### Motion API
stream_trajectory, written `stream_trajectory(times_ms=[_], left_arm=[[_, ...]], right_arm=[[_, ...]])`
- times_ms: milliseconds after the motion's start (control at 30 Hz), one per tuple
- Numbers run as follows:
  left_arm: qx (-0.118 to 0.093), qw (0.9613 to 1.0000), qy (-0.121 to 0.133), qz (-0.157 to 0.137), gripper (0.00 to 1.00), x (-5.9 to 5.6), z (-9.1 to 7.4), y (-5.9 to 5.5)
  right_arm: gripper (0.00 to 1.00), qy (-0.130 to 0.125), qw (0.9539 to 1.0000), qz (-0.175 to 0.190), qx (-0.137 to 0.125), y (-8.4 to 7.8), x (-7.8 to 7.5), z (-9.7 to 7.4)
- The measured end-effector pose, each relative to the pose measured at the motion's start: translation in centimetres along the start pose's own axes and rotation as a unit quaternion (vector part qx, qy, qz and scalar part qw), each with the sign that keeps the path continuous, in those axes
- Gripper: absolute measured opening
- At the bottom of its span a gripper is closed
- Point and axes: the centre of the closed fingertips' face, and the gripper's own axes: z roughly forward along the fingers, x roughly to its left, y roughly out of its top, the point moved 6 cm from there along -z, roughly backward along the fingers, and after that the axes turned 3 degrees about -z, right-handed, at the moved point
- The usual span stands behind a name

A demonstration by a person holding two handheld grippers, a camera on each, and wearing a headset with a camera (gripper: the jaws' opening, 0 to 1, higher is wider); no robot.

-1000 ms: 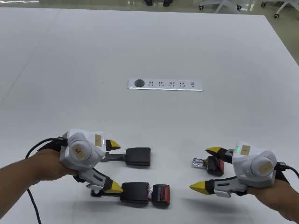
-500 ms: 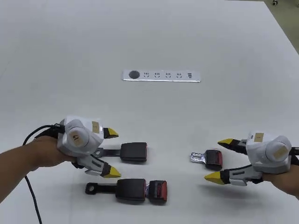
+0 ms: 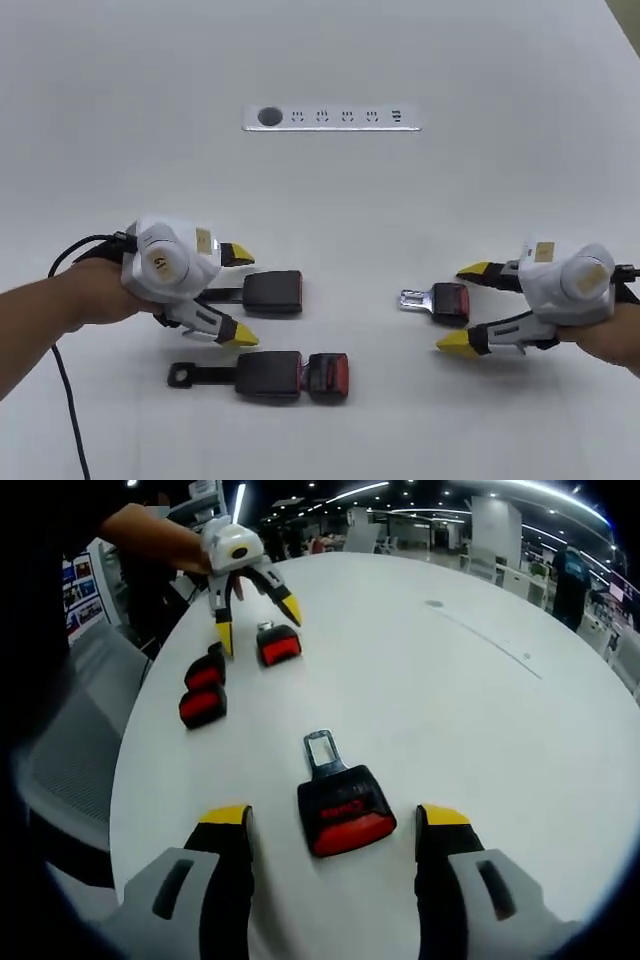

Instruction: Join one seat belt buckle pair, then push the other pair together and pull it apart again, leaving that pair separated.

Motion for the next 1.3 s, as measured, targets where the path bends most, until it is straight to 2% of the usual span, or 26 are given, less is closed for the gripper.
stream_trajectory(times_ms=[33, 67, 100, 200, 267, 367, 567, 667, 700, 733, 767, 800, 1000, 1167, 1300], left_arm=[[0.002, 1.0, -0.003, 0.004, 0.65, 0.0, 0.1, 0.0], [0.013, 0.9996, -0.008, 0.024, 0.64, 0.0, 0.3, -0.2], [0.02, 0.9993, -0.008, 0.032, 0.6, 0.2, 0.5, -0.4], [0.014, 0.9995, -0.012, 0.025, 0.58, 0.2, 0.9, -0.3], [0.018, 0.9992, -0.015, 0.032, 0.58, 0.3, 1.1, -0.4], [0.013, 0.9996, -0.018, 0.019, 0.59, 0.6, 1.2, -0.2], [0.012, 0.9994, -0.02, 0.025, 0.51, 0.9, 1.4, 0.0], [0.011, 0.9992, -0.023, 0.03, 0.47, 0.9, 1.5, 0.1], [0.012, 0.9991, -0.026, 0.03, 0.43, 0.9, 1.5, 0.2], [0.013, 0.9989, -0.03, 0.032, 0.34, 0.7, 1.5, 0.1], [0.02, 0.9991, -0.029, 0.022, 0.34, 0.8, 1.4, 0.0], [0.014, 0.9989, -0.027, 0.036, 0.34, 0.6, 1.5, 0.2], [0.017, 0.9985, -0.033, 0.039, 0.34, 0.9, 1.5, 0.3], [0.02, 0.9984, -0.034, 0.04, 0.34, 1.0, 1.6, 0.5], [0.023, 0.9984, -0.035, 0.039, 0.34, 1.2, 1.7, 0.4]], right_arm=[[0.65, 0.001, 1.0, -0.001, 0.0, 0.0, 0.0, 0.0], [0.64, 0.001, 1.0, -0.005, 0.001, -0.1, -0.1, -0.1], [0.63, 0.002, 1.0, -0.007, 0.001, -0.2, -0.1, -0.1], [0.58, 0.003, 0.9999, -0.01, 0.004, -0.2, -0.2, -0.3], [0.56, 0.004, 0.9998, -0.016, 0.006, -0.2, -0.2, -0.4], [0.53, 0.004, 0.9996, -0.025, 0.011, -0.2, -0.2, -0.4], [0.46, -0.001, 0.9985, -0.051, 0.021, -0.2, -0.4, 0.0], [0.39, -0.002, 0.9987, -0.046, 0.02, -0.1, -0.4, 0.1], [0.38, -0.001, 0.9987, -0.046, 0.02, -0.1, -0.4, 0.1], [0.36, -0.002, 0.9985, -0.05, 0.022, -0.1, -0.5, 0.1], [0.35, 0.001, 0.9981, -0.057, 0.021, 0.0, -0.5, 0.2], [0.35, 0.001, 0.9982, -0.056, 0.024, -0.1, -0.5, 0.2], [0.34, 0.004, 0.9987, -0.04, 0.032, 0.2, -0.7, 0.3], [0.34, 0.006, 0.9978, -0.049, 0.044, 0.3, -0.4, 0.4], [0.34, 0.011, 0.9975, -0.055, 0.042, 0.9, -0.4, 1.0]])
